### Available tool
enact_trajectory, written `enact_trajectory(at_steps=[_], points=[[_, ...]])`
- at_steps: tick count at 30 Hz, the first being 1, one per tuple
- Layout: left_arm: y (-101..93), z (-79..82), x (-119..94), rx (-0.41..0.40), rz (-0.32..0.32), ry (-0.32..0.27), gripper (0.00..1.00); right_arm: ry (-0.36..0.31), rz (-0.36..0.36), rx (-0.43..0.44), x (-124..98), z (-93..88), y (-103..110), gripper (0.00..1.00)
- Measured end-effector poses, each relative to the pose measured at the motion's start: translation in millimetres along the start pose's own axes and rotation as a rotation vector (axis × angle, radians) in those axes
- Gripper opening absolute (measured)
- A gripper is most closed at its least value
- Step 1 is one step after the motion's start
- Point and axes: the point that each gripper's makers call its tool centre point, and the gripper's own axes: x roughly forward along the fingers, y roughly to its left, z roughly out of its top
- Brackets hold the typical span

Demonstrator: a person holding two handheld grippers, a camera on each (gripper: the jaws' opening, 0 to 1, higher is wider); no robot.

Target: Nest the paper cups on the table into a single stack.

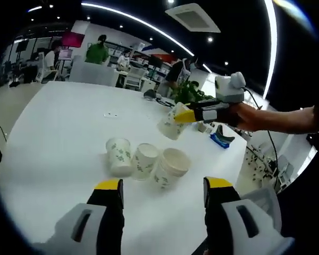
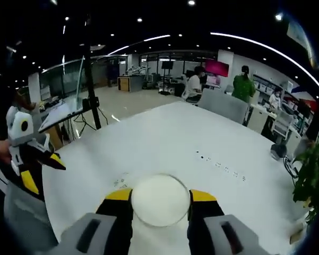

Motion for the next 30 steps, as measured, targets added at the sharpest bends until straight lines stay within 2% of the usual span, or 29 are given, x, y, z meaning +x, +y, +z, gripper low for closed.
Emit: enact_trajectory(at_steps=[5, 10, 15, 19, 26, 30], points=[[-8.3, -0.3, 3.1, 0.01, -0.019, 0.004, 0.59, -0.044, 0.022, 0.0, -10.0, 15.0, 14.6, 0.38], [-15.7, 4.8, 4.5, -0.042, -0.056, -0.03, 0.59, -0.082, 0.053, 0.051, -18.2, 25.2, 34.1, 0.38], [-18.3, 7.2, 11.4, -0.041, -0.065, -0.043, 0.59, -0.115, 0.087, 0.069, -20.6, 33.1, 53.0, 0.38], [-21.0, 11.3, 14.2, -0.03, -0.079, -0.054, 0.59, -0.139, 0.12, 0.064, -24.4, 43.1, 79.1, 0.38], [-27.2, 30.5, 17.8, -0.004, -0.102, -0.148, 0.52, -0.162, 0.184, 0.067, -25.3, 55.4, 101.0, 0.38], [-30.0, 35.9, 18.3, 0.019, -0.113, -0.171, 0.49, -0.184, 0.232, 0.094, -30.8, 62.3, 115.6, 0.38]])
